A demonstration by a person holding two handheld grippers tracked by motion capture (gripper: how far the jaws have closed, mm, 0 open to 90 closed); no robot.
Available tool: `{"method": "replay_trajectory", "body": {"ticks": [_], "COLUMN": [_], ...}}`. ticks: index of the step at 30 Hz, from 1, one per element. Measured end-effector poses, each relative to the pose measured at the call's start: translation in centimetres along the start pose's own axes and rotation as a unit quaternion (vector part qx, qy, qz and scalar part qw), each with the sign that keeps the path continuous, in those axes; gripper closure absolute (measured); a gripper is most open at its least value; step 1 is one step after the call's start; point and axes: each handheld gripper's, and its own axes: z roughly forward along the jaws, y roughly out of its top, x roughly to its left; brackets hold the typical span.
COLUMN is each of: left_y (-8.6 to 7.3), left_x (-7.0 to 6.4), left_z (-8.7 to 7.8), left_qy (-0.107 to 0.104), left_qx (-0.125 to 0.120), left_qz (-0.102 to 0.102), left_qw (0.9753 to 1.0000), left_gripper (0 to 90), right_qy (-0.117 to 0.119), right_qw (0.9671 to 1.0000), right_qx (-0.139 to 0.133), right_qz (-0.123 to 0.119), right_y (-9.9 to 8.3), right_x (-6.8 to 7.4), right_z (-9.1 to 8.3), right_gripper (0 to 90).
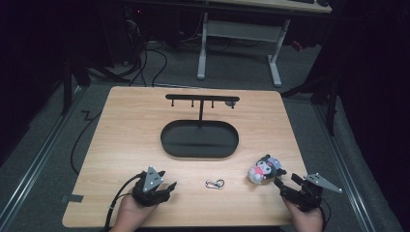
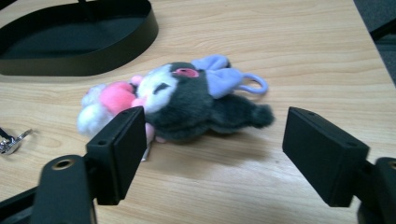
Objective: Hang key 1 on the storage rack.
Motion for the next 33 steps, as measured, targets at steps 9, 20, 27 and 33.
{"method": "replay_trajectory", "body": {"ticks": [9,20,27,33], "left_y": [-0.5,-2.0,-2.7,-3.3], "left_x": [3.1,6.1,6.9,7.0], "left_z": [-0.7,-2.0,-2.5,-3.3], "left_qy": [0.009,0.026,0.034,0.038], "left_qx": [-0.006,0.003,-0.004,-0.009], "left_qz": [-0.038,-0.063,-0.081,-0.088], "left_qw": [0.9992,0.9977,0.9961,0.9953], "left_gripper": [41.8,42.9,42.4,42.0], "right_qy": [-0.005,-0.005,-0.012,-0.024], "right_qw": [0.9992,0.9975,0.9965,0.9954], "right_qx": [0.001,0.005,0.051,0.067], "right_qz": [-0.039,-0.071,-0.065,-0.064], "right_y": [-0.3,-0.5,-0.4,0.2], "right_x": [1.3,0.6,0.1,0.0], "right_z": [0.3,-0.1,0.5,1.7], "right_gripper": [30.5,53.4,90.0,90.0]}}
